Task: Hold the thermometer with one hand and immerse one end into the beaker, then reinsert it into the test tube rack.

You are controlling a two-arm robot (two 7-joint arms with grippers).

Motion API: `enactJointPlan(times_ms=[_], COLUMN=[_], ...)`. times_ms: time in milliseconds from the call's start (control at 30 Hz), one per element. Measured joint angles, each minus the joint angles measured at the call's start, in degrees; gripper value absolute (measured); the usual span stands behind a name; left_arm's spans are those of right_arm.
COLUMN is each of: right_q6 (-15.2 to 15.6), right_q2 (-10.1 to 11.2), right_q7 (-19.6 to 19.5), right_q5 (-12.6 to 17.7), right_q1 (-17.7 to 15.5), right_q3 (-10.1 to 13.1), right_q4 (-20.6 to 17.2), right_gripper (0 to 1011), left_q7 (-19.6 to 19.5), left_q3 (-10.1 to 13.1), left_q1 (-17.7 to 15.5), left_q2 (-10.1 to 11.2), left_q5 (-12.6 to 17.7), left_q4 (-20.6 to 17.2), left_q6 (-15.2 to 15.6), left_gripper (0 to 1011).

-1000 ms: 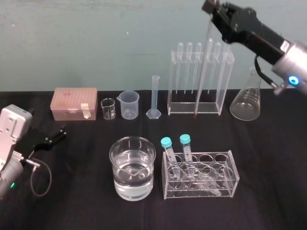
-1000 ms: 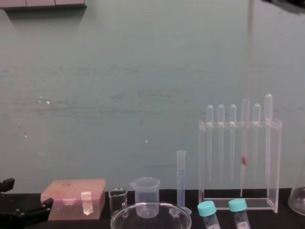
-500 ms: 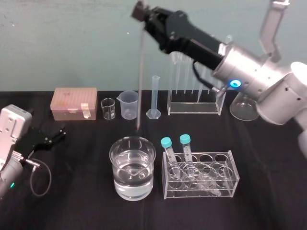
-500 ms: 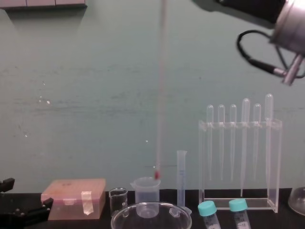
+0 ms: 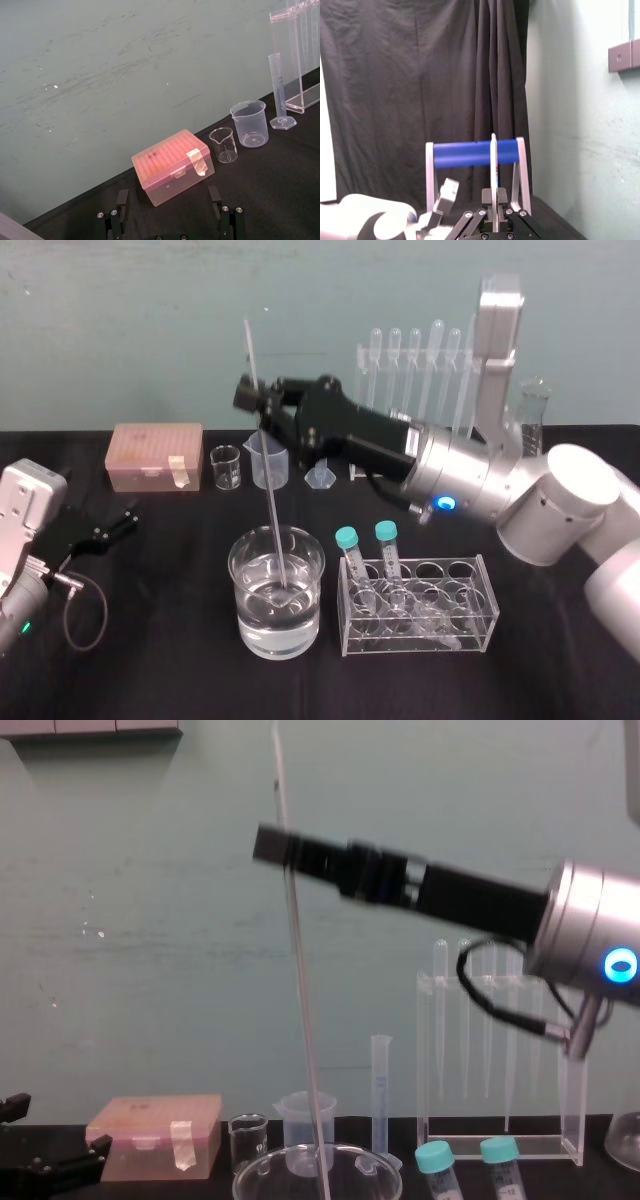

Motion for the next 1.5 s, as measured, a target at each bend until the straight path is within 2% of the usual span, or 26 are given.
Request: enactJointPlan(times_ms=[467, 1500], right_q6=[-1.5, -1.9], right_q2=[-0.4, -1.8], right_q7=[0.5, 1.8], right_q5=[-2.7, -3.1], right_q1=[-2.5, -2.6], right_q3=[-0.5, 0.3], right_q4=[2.3, 3.6], right_gripper=[58, 58], left_q7=[0.0, 0.0], left_q3=[0.0, 0.0], left_q1=[0.0, 0.0], left_q2=[0.0, 0.0], left_q5=[0.0, 0.0], left_q4=[0.0, 0.0], left_q6=[0.0, 0.0], left_gripper=[1008, 1008])
